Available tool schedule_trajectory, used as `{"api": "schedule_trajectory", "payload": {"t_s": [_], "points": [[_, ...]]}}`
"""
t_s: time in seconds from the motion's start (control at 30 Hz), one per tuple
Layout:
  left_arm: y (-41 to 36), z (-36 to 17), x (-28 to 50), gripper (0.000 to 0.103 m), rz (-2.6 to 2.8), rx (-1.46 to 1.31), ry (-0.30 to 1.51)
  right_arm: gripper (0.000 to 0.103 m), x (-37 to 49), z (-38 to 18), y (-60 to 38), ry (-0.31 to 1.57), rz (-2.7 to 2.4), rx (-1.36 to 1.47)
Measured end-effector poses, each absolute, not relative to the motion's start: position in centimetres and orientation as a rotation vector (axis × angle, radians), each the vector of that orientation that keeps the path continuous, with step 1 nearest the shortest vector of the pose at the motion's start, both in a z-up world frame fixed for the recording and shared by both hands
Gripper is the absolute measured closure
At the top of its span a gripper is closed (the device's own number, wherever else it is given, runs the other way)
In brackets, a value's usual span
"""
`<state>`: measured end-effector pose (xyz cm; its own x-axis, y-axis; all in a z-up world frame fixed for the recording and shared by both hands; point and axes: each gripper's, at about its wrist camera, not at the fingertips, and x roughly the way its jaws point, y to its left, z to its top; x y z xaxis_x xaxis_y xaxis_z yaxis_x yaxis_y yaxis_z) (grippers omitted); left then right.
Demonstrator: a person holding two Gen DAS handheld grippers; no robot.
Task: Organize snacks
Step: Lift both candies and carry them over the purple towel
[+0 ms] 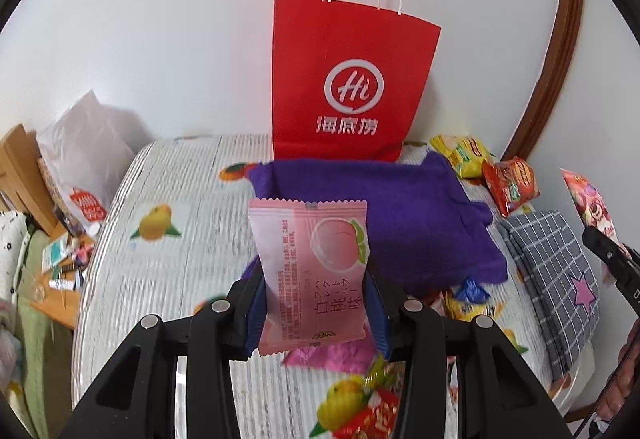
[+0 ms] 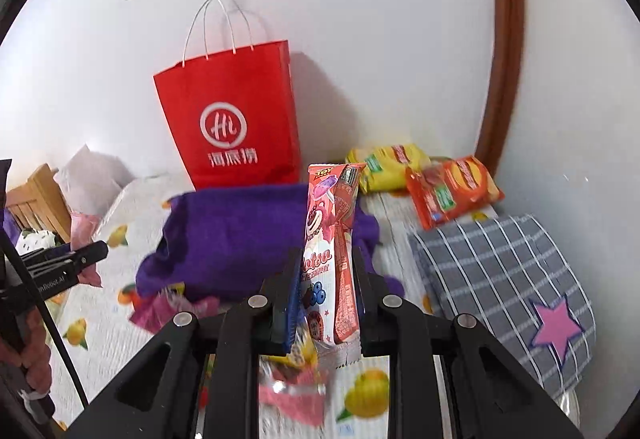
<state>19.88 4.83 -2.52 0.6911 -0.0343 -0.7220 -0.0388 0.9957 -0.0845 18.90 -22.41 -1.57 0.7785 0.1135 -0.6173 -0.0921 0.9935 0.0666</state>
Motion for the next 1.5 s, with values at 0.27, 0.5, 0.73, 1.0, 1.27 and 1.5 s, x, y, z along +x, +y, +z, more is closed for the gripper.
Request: {"api": "schedule_trajectory", "payload": {"t_s": [0.27, 0.5, 0.73, 1.0, 1.27, 1.5], "points": [[3.8, -2.3, 24.6, 0.062, 0.008, -0.053, 0.800, 0.081, 24.5, -1.3, -20.5, 0.673, 0.161, 0.046], [3.5, -3.2, 28.3, 0.062, 0.008, -0.059, 0.819, 0.081, 28.6, -3.4, -19.5, 0.707, 0.167, 0.038], [3.6, -4.9, 30.8, 0.062, 0.001, -0.067, 0.834, 0.081, 32.2, -5.8, -18.8, 0.757, 0.192, 0.053], [3.1, -6.9, 33.8, 0.062, -0.003, -0.061, 0.832, 0.081, 35.3, -7.4, -18.1, 0.784, 0.207, 0.071], [2.1, -9.5, 35.2, 0.062, 0.008, -0.024, 0.866, 0.081, 36.8, -9.0, -17.3, 0.789, 0.219, 0.055], [1.6, -10.3, 35.2, 0.062, -0.006, -0.032, 0.879, 0.083, 37.7, -10.1, -18.0, 0.813, 0.196, 0.043]]}}
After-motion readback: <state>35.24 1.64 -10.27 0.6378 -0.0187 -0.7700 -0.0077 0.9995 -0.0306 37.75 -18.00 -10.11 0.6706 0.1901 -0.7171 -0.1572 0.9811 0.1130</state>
